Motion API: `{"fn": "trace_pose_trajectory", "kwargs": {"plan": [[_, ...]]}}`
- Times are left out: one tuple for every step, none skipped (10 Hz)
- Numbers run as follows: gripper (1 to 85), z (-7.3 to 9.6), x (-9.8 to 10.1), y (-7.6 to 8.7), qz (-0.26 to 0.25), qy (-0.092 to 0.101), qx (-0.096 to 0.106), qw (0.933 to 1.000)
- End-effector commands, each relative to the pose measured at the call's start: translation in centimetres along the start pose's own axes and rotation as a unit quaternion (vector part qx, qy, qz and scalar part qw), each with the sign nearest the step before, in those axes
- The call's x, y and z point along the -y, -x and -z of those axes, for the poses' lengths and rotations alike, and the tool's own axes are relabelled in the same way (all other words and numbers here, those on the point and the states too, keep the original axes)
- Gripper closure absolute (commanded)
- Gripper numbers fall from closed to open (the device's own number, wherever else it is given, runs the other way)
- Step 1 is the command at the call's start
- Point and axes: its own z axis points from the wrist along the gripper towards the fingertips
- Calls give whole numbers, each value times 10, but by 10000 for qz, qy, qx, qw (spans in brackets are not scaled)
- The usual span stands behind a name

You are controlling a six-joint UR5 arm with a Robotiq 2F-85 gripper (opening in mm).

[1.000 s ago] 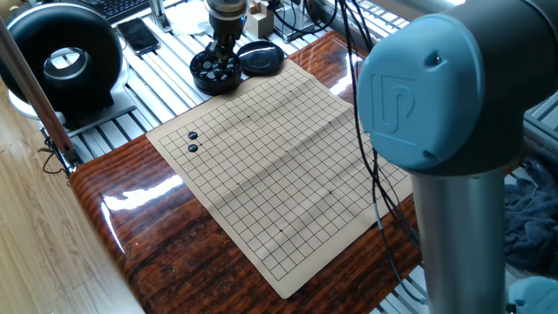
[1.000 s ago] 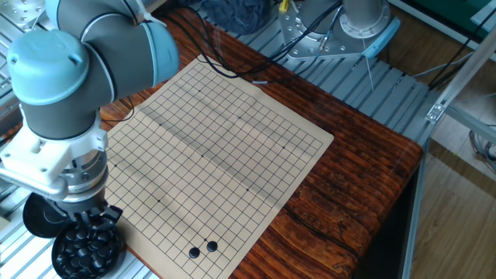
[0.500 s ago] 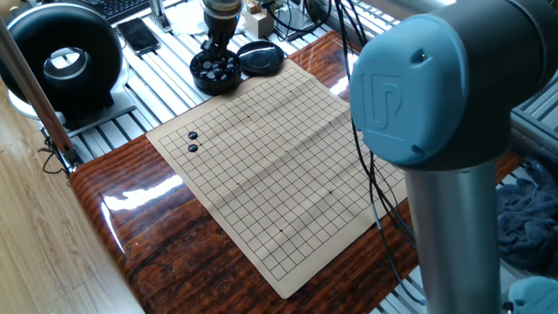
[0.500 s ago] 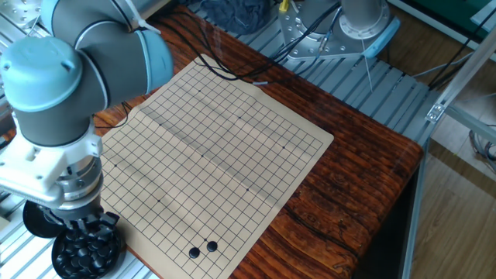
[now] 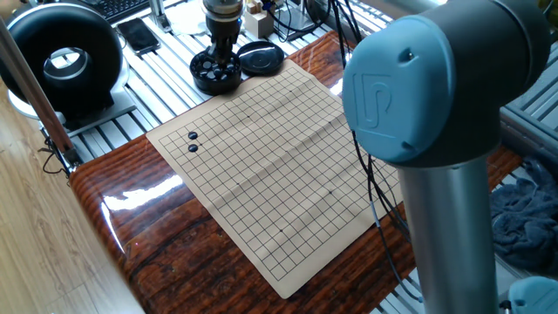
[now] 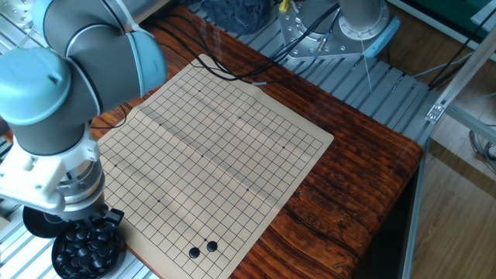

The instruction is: Play the first move as black on the 3-4 point in the upper right corner of the Go board

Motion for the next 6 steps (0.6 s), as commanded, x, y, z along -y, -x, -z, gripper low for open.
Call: {"fn": "trace_pose_trajectory", "kwargs": {"plan": [[630,-8,2,1,-69,43,-16,10000],[630,-9,2,1,-57,67,-15,10000],[630,-9,2,1,-32,100,-17,9999],[630,-10,2,2,-7,131,-12,9999],[630,-13,3,3,-3,149,4,9999],[630,-15,4,4,-4,150,22,9999]]}}
